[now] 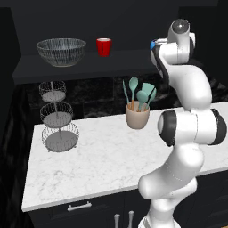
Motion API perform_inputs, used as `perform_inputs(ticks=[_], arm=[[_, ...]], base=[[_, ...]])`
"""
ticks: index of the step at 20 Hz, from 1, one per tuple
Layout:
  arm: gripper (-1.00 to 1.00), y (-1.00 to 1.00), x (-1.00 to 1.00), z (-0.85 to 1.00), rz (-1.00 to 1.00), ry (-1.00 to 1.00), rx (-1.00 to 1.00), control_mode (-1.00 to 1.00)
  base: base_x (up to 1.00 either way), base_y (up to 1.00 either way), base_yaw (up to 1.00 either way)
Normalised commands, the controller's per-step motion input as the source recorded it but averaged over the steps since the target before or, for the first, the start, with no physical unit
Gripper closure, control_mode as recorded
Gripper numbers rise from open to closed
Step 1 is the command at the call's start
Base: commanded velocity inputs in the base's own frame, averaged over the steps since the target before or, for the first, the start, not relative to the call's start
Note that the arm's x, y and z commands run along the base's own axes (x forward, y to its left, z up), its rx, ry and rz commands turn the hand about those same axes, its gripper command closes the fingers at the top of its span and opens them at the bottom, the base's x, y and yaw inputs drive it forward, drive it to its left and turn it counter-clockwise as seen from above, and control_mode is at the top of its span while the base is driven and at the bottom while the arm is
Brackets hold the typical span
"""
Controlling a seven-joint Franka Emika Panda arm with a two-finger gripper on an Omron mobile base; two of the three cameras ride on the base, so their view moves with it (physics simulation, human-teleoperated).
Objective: Gather all objects into one cabinet and sort the glasses and bowls to opposite sides.
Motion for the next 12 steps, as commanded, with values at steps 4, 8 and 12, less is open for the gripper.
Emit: perform_inputs(ticks=[4,8,12], arm=[[-1.0,0.45,-0.73,-0.03,0.14,0.02,0.0,-1.0],[-1.0,0.58,-0.63,0.0,0.11,0.01,0.0,-1.0],[-1.0,0.76,-0.51,0.0,0.0,0.0,0.0,-1.0]], base=[[0.0,0.0,0.0],[0.0,0.0,0.0],[0.0,0.0,0.0]])
